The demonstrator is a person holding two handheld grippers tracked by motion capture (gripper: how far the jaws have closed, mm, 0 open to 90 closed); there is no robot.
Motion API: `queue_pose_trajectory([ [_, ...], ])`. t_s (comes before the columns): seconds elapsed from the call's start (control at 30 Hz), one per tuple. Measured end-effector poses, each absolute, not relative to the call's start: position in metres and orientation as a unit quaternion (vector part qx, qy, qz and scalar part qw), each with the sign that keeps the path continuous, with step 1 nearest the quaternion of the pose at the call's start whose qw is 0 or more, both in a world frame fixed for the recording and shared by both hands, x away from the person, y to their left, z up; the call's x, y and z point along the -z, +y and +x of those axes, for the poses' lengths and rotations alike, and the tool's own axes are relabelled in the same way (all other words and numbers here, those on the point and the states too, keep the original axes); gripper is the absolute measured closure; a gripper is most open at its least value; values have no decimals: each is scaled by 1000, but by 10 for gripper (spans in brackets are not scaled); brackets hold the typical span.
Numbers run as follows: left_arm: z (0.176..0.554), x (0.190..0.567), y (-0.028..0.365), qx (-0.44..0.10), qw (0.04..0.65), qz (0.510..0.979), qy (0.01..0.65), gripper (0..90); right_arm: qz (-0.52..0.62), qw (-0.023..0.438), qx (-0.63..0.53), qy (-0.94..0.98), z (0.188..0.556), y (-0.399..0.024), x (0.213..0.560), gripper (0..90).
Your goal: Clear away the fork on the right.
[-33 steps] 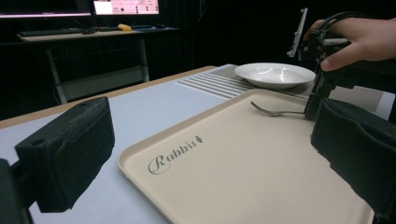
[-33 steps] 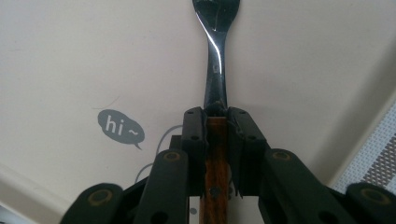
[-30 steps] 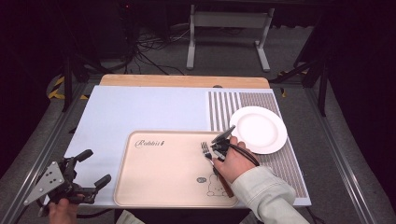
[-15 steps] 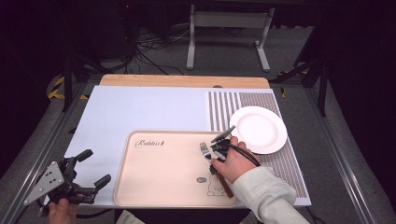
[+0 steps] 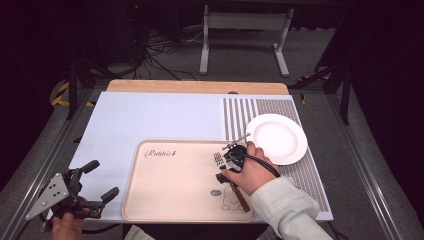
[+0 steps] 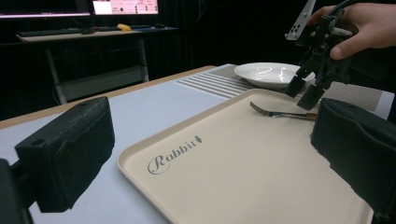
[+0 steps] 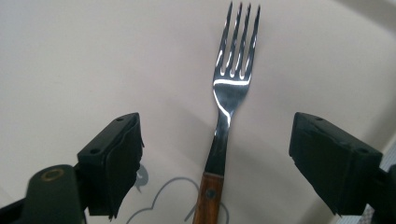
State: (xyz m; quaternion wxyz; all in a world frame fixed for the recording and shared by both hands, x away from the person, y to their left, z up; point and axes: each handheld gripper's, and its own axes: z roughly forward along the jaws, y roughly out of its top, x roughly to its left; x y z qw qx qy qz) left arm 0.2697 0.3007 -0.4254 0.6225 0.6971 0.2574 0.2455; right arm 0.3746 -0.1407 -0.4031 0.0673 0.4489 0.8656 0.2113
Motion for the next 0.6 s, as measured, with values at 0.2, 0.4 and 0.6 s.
queue_pose_trajectory([
  [0.2,270,425,301,-246,623,697,258,4,408,86,-271,867,378,-139,395,203],
  [0.4,270,425,301,-246,622,697,257,4,363,82,-289,882,383,-139,393,468],
  [0.6,270,425,301,-246,623,697,256,4,299,101,-292,903,390,-141,397,830],
])
